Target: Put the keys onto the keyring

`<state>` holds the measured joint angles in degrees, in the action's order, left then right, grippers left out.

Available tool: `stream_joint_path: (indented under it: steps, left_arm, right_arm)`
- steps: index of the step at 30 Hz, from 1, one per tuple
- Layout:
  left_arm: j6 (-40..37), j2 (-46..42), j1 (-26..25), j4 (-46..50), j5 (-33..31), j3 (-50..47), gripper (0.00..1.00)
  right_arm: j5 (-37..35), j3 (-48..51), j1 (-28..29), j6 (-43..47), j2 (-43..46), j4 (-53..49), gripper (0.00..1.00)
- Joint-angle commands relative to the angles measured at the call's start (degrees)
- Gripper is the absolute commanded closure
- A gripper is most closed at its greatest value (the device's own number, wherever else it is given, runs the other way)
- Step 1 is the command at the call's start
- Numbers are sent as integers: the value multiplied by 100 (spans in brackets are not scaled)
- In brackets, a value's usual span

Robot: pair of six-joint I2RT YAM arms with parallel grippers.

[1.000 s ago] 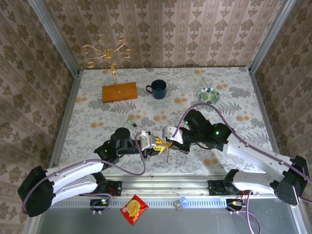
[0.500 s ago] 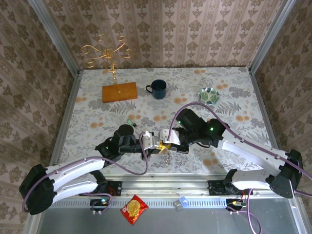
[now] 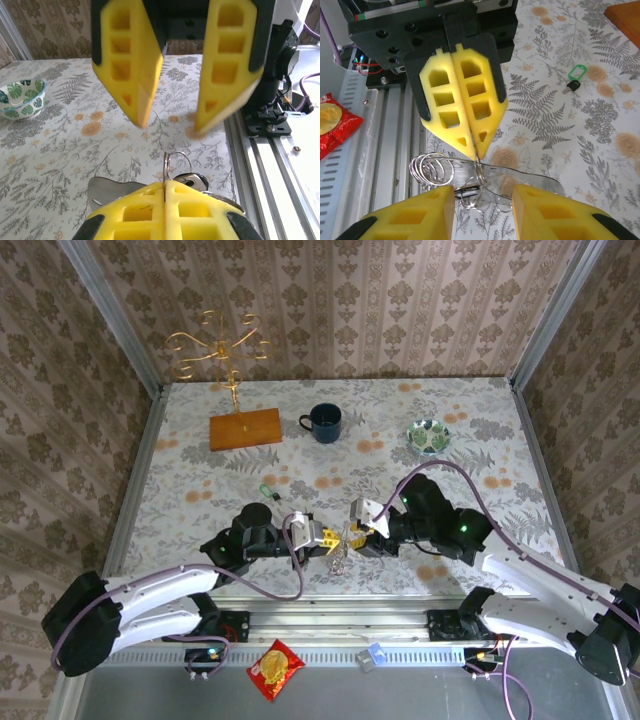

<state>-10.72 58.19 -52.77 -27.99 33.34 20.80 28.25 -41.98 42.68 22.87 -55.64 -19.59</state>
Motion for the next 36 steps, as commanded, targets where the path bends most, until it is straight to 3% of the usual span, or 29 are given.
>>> stream_joint_path:
  steps: [1,11,26,28,29,36]
  left_arm:
    - [187,-18,18,-585,43,-41,100]
    - [281,-16,14,-709,45,-119,100]
    - [239,-66,13,-586,-64,-95,100]
    - [161,-117,20,-355,-194,-47,81]
    - [88,-152,13,-211,-201,-8,78]
    - [-441,-241,17,952,-141,471,76]
  right_arm:
    - [126,224,-7,-420,62,719,64]
    - [112,476,-12,-547,-113,1164,69]
    - [229,269,-8,-359,-302,955,100]
    - [190,97,-2,-212,-334,668,100]
    - [162,-4,0,-114,-362,505,100]
    - [-282,-909,227,794,-790,-972,100]
